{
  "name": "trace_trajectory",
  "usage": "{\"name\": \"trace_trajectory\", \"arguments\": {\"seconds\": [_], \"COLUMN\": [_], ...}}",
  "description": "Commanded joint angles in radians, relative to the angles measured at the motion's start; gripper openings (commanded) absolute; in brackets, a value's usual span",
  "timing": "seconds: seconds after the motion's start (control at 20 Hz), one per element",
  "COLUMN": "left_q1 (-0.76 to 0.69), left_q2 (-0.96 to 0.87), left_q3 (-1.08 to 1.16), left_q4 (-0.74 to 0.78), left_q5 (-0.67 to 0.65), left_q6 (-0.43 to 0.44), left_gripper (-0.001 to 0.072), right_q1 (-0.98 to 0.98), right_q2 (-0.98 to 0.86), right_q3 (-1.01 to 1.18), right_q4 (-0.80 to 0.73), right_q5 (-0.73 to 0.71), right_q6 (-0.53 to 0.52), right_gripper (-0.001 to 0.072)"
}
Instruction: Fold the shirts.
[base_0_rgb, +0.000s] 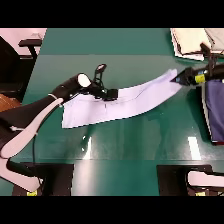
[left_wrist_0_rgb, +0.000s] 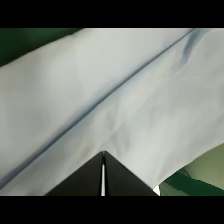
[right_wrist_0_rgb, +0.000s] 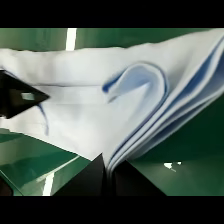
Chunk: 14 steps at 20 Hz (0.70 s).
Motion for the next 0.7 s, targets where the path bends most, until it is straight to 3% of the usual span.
{"name": "trace_trajectory", "arguments": {"seconds": [0.0, 0.45, 0.65], "left_q1": [-0.050, -0.058, 0.041], "left_q2": [-0.111, -0.150, -0.059], "left_q3": [0.092, 0.143, 0.215], "left_q4": [-0.006, 0.016, 0.091], "left_q5": [-0.027, -0.077, -0.210], "left_q6": [-0.002, -0.002, -0.002], "left_gripper": [0.0025, 0.0026, 0.0025], "right_q1": [0.110, 0.370, 0.483], "right_q2": [0.087, 0.098, 0.073], "right_q3": [0.107, 0.245, 0.245], "right_q4": [0.027, 0.026, 0.029], "right_q5": [0.002, -0.061, -0.124], "right_q6": [0.053, 0.094, 0.093], "right_gripper": [0.0017, 0.0017, 0.0017]}}
